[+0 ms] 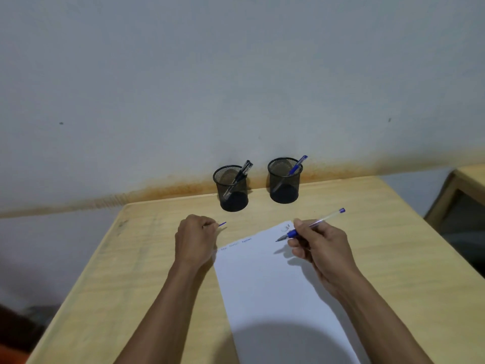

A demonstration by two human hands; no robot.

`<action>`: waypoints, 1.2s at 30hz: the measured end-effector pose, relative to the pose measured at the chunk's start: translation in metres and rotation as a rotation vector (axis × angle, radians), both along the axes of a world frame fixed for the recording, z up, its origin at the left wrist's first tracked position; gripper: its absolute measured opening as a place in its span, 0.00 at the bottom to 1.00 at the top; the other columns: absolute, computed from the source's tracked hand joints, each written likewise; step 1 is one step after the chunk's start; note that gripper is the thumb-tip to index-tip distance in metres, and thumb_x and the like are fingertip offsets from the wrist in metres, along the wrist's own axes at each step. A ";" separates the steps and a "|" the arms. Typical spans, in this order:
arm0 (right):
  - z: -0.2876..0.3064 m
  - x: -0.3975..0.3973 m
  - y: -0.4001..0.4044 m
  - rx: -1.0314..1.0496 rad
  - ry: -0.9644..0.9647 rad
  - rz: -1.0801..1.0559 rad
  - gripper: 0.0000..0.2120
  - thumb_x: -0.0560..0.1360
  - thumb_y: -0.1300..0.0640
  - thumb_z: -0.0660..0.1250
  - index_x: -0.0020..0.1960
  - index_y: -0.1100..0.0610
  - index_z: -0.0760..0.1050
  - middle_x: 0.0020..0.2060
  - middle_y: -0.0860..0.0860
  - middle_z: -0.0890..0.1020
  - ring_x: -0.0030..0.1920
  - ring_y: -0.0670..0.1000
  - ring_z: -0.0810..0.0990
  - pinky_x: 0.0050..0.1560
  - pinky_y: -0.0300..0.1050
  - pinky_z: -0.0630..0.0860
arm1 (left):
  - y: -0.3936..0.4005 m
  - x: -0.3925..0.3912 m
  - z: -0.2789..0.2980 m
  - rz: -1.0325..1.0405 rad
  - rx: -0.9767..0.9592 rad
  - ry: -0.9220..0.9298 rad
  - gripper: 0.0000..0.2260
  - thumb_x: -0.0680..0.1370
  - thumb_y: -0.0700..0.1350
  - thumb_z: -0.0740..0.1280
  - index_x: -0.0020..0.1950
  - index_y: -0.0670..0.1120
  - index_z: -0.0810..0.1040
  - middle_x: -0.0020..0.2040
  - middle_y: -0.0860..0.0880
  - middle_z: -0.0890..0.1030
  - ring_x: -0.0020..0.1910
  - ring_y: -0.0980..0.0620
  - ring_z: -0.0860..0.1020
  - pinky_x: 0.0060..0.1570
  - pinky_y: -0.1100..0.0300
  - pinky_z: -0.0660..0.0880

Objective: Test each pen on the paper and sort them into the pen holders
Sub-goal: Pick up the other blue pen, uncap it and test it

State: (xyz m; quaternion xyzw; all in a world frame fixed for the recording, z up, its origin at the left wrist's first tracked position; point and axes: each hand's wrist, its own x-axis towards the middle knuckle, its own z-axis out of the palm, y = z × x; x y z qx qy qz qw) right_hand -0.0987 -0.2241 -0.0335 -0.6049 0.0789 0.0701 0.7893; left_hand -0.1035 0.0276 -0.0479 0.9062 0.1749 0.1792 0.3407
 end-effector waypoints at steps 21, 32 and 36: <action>-0.005 -0.006 0.022 -0.081 -0.111 -0.032 0.06 0.77 0.63 0.72 0.49 0.65 0.77 0.40 0.57 0.88 0.41 0.53 0.88 0.36 0.42 0.83 | -0.015 -0.033 -0.037 -0.186 0.176 -0.148 0.20 0.72 0.55 0.72 0.61 0.50 0.80 0.57 0.53 0.80 0.59 0.51 0.74 0.57 0.49 0.74; -0.016 0.045 0.048 -0.576 -0.291 0.181 0.09 0.70 0.65 0.78 0.45 0.55 0.82 0.41 0.50 0.86 0.43 0.49 0.86 0.50 0.51 0.86 | -0.012 -0.038 -0.063 -0.307 0.327 -0.090 0.23 0.72 0.64 0.67 0.59 0.49 0.83 0.63 0.46 0.80 0.63 0.46 0.77 0.64 0.50 0.70; -0.028 0.053 0.053 -0.623 -0.308 0.201 0.05 0.68 0.65 0.77 0.41 0.58 0.82 0.34 0.51 0.85 0.37 0.50 0.85 0.42 0.51 0.86 | -0.011 -0.033 -0.067 -0.318 0.366 -0.185 0.22 0.73 0.62 0.68 0.56 0.47 0.84 0.60 0.43 0.82 0.59 0.43 0.79 0.60 0.47 0.73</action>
